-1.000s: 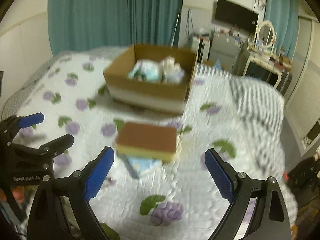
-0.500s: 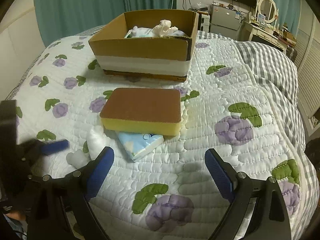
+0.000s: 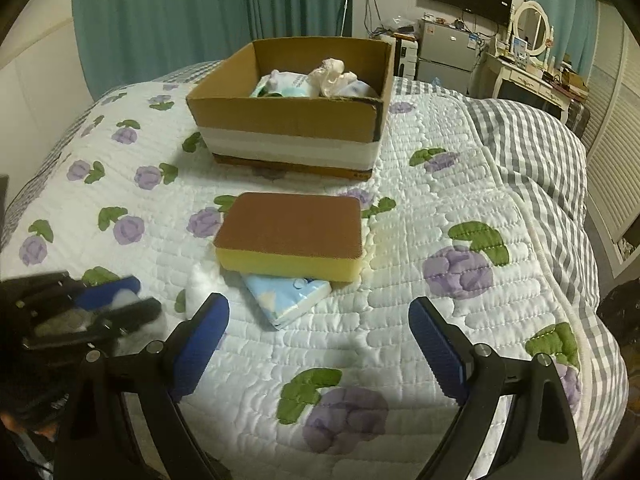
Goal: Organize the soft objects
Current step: 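Grasp the twisted white cloth with the right gripper while the left holds its cloth, then carry both white cloths into the box while both grippers open, then lower the right gripper to the yellow sponge and grasp it, then grasp the blue packet with the left gripper while the right holds the sponge, then carry the sponge and blue packet into the box while both grippers release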
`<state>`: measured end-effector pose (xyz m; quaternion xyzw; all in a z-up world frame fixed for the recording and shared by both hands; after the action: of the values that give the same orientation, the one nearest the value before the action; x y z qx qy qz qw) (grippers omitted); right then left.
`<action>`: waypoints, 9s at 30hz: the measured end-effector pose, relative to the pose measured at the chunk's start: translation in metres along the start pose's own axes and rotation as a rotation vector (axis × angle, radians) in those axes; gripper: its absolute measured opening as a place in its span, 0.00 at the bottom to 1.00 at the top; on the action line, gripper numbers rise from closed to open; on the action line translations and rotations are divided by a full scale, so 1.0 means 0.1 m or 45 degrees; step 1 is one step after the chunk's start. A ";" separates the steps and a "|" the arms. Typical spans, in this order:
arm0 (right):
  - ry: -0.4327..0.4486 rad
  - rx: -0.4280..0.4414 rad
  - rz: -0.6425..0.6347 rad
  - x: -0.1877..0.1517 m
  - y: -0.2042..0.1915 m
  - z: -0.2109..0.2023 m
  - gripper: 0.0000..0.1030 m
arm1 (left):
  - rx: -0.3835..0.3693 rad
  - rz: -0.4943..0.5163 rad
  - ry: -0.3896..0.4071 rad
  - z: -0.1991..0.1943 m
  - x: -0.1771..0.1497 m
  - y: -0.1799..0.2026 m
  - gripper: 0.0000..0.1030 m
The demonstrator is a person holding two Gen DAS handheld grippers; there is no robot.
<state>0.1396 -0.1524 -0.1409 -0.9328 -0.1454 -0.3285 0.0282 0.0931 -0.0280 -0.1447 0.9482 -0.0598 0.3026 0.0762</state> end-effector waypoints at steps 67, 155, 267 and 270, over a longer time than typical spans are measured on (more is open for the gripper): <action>0.395 0.055 -0.145 2.39 0.38 -0.89 0.21 | 0.050 0.143 0.446 -0.60 2.50 0.22 0.25; -0.105 -0.005 -0.459 0.41 -0.51 0.78 0.53 | 0.314 -0.233 0.135 0.23 0.52 -0.76 1.00; 0.412 0.010 -0.143 2.50 0.35 1.02 0.28 | 0.236 -0.018 0.319 0.88 2.69 -0.57 0.14; 0.409 0.031 -0.154 2.46 0.33 1.04 0.35 | 0.222 -0.017 0.296 0.91 2.67 -0.54 0.18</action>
<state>0.3943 -0.1061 -0.0684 -0.8575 -0.1986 -0.4727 0.0425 0.3690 -0.0097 -0.0686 0.9101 -0.0178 0.4141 0.0018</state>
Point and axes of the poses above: each gripper's, at about its wrist camera, not at the fingertips, and z roughly the way its jaws point, y to its right, x to its top, the point moved 4 cm from there along z, roughly the way its jaws point, and after that the axes turned 5 degrees about -z, right-handed, at the moved point
